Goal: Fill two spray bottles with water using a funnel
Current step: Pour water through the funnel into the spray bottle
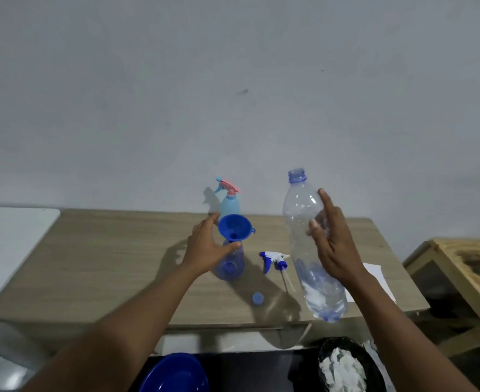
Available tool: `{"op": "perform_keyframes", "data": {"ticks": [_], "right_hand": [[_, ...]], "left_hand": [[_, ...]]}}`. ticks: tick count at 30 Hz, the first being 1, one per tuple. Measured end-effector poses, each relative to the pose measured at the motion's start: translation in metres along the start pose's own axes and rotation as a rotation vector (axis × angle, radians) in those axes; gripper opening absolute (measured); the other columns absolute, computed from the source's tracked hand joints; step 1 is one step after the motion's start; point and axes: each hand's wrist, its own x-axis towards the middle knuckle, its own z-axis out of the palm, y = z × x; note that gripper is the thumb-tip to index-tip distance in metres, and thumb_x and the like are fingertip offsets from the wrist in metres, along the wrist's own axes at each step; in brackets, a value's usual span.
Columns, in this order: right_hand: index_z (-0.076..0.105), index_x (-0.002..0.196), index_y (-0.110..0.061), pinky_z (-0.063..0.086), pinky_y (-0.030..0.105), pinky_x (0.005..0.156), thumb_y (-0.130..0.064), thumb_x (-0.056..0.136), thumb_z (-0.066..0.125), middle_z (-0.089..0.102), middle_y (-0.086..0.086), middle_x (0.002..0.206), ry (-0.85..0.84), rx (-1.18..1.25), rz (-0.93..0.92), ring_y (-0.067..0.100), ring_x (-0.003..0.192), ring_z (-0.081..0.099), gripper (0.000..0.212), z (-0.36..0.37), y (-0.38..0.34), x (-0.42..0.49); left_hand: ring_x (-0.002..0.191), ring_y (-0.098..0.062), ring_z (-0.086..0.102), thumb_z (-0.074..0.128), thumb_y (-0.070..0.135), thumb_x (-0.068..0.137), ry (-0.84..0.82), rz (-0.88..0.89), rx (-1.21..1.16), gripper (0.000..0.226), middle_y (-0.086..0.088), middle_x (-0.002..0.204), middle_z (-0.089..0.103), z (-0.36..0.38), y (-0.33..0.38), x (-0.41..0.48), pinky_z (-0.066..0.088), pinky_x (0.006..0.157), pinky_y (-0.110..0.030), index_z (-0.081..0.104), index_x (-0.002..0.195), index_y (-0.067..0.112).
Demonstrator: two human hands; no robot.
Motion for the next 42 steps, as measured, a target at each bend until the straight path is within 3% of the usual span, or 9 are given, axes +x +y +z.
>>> {"op": "perform_keyframes", "data": {"ticks": [2,5,11,18,22,27,35,42], "right_hand": [[0.019,0.154,-0.043,0.053,0.038,0.082,-0.051,0.098,0.039,0.045,-0.001,0.101,-0.086,-0.012,-0.001,0.021,0.089,0.058,0.060,0.007,-0.005,-0.004],[0.019,0.153,-0.046,0.052,0.034,0.082,-0.046,0.101,0.040,0.046,-0.004,0.104,-0.203,-0.058,-0.024,0.009,0.089,0.055,0.057,0.014,-0.010,-0.008],[0.013,0.150,-0.056,0.050,0.038,0.087,-0.044,0.101,0.043,0.047,-0.005,0.104,-0.400,-0.162,-0.007,0.012,0.081,0.058,0.059,0.022,-0.010,-0.008],[0.011,0.149,-0.057,0.049,0.038,0.090,-0.052,0.101,0.037,0.050,-0.003,0.105,-0.539,-0.262,0.007,0.011,0.083,0.059,0.055,0.018,-0.004,0.005],[0.011,0.148,-0.059,0.048,0.037,0.092,-0.053,0.101,0.037,0.050,-0.002,0.107,-0.599,-0.296,0.014,0.000,0.086,0.055,0.055,0.016,-0.003,0.012],[0.010,0.147,-0.060,0.048,0.038,0.093,-0.054,0.100,0.037,0.051,-0.001,0.108,-0.660,-0.347,0.050,0.012,0.095,0.058,0.055,0.014,-0.003,0.019],[0.012,0.148,-0.058,0.048,0.041,0.094,-0.053,0.100,0.038,0.052,-0.001,0.107,-0.746,-0.407,0.070,0.014,0.095,0.057,0.054,0.015,-0.008,0.027],[0.013,0.147,-0.058,0.048,0.043,0.094,-0.054,0.099,0.038,0.054,0.000,0.106,-0.762,-0.426,0.087,0.020,0.096,0.060,0.054,0.015,-0.008,0.030]], "left_hand": [[0.120,-0.014,0.053,0.078,0.069,0.053,-0.053,-0.014,0.025,0.097,0.013,0.126,0.059,0.001,-0.005,0.007,0.048,0.099,-0.043,0.045,0.137,0.035],[0.116,-0.015,0.057,0.074,0.077,0.050,-0.083,-0.017,0.053,0.099,0.011,0.123,0.063,0.002,-0.005,0.014,0.049,0.096,-0.043,0.047,0.135,0.034],[0.101,-0.011,0.063,0.083,0.062,0.057,-0.087,0.025,0.021,0.077,0.013,0.110,0.068,-0.001,-0.001,0.017,0.053,0.090,-0.036,0.059,0.124,0.031],[0.104,-0.006,0.063,0.082,0.069,0.048,-0.122,0.010,-0.031,0.099,0.014,0.114,0.068,-0.004,-0.004,0.020,0.055,0.093,-0.039,0.054,0.133,0.027],[0.102,-0.007,0.064,0.083,0.066,0.047,-0.131,0.000,-0.048,0.096,0.013,0.111,0.069,-0.005,-0.004,0.020,0.055,0.092,-0.040,0.056,0.131,0.027],[0.099,-0.009,0.064,0.082,0.065,0.048,-0.132,0.013,-0.046,0.092,0.013,0.108,0.069,-0.005,-0.004,0.019,0.055,0.090,-0.040,0.057,0.128,0.029],[0.099,-0.013,0.064,0.086,0.052,0.054,-0.113,0.055,-0.067,0.080,0.010,0.106,0.069,-0.006,0.001,0.014,0.054,0.091,-0.042,0.059,0.125,0.026],[0.096,-0.012,0.064,0.084,0.048,0.053,-0.114,0.065,-0.076,0.068,0.013,0.101,0.068,-0.007,0.005,0.011,0.054,0.090,-0.041,0.057,0.115,0.037]]}}
